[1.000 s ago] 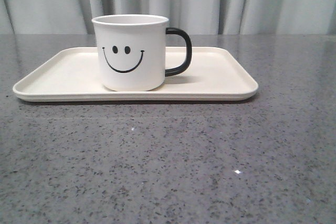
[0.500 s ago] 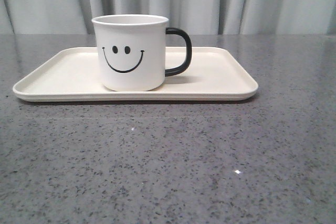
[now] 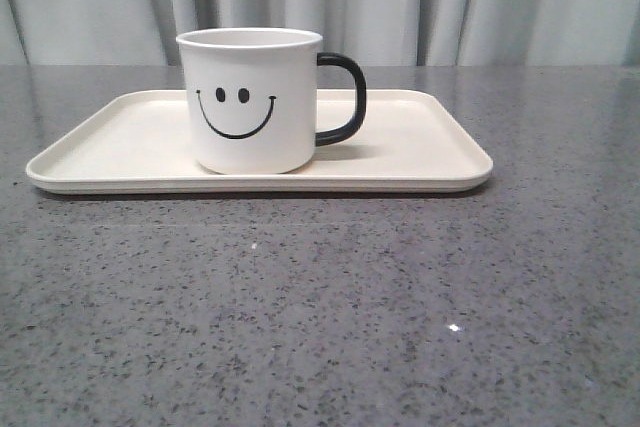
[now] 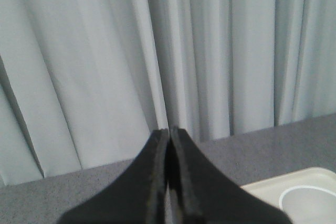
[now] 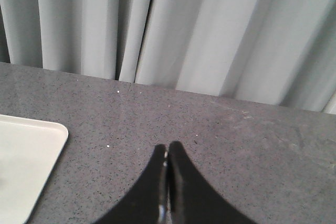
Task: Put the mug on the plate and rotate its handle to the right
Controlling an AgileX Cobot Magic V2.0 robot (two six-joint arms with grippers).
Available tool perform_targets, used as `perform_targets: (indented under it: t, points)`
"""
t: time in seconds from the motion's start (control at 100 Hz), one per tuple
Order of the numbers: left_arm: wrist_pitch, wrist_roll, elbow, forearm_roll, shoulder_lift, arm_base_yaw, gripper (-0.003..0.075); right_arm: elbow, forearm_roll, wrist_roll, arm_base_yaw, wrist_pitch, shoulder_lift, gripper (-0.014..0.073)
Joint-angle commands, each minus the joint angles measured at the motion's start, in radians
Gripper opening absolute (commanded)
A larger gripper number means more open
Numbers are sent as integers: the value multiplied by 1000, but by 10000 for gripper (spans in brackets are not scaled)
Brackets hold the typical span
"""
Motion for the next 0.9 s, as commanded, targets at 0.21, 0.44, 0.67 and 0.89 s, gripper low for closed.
perform_targets:
  t: [0.21,0.44,0.67,0.89]
  points:
    - [-423,-4,450,-53,-283,72,-20,-21,9,2,-6,-68,6,-111]
    - [-452,-6,661,-68,-475,170,-20,-21,9,2,-6,-68,6,-111]
    - [-476,-6,737,-76,-497,245,-20,-21,9,2,-6,-68,9,-111]
    - [-528,-6,824,-80,-501,256,-20,-21,9,2,-6,-68,9,-111]
